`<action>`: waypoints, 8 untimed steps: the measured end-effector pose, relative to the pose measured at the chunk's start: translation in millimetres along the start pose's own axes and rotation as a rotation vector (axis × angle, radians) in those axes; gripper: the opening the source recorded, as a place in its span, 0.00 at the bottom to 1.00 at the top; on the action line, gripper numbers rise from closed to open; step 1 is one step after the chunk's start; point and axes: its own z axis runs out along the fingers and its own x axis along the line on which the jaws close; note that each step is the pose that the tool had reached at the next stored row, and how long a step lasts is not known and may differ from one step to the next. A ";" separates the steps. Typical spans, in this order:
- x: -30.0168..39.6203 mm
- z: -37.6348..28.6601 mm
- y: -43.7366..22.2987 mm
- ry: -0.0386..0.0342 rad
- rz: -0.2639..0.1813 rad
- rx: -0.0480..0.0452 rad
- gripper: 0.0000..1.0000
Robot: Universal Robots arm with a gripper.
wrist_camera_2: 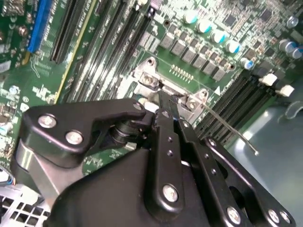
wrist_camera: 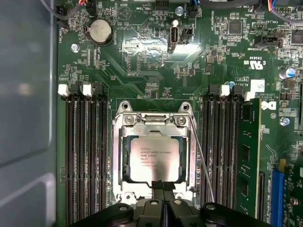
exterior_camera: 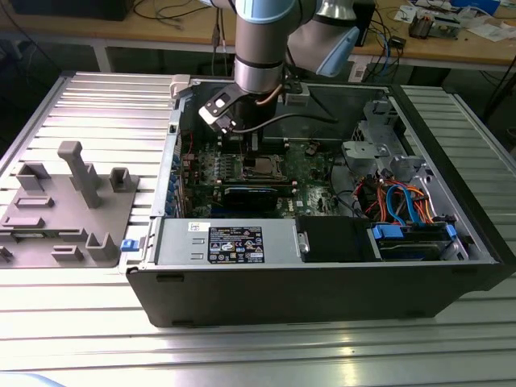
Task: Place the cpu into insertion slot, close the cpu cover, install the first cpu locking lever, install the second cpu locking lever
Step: 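Close the cpu cover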
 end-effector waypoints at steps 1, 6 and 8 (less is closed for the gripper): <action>-0.1 -0.2 4.6 -0.0003 0.000 0.0002 0.11; 0.1 -0.4 18.8 -0.0006 0.000 0.0001 0.11; 0.0 -0.4 20.2 -0.0006 0.000 0.0001 0.11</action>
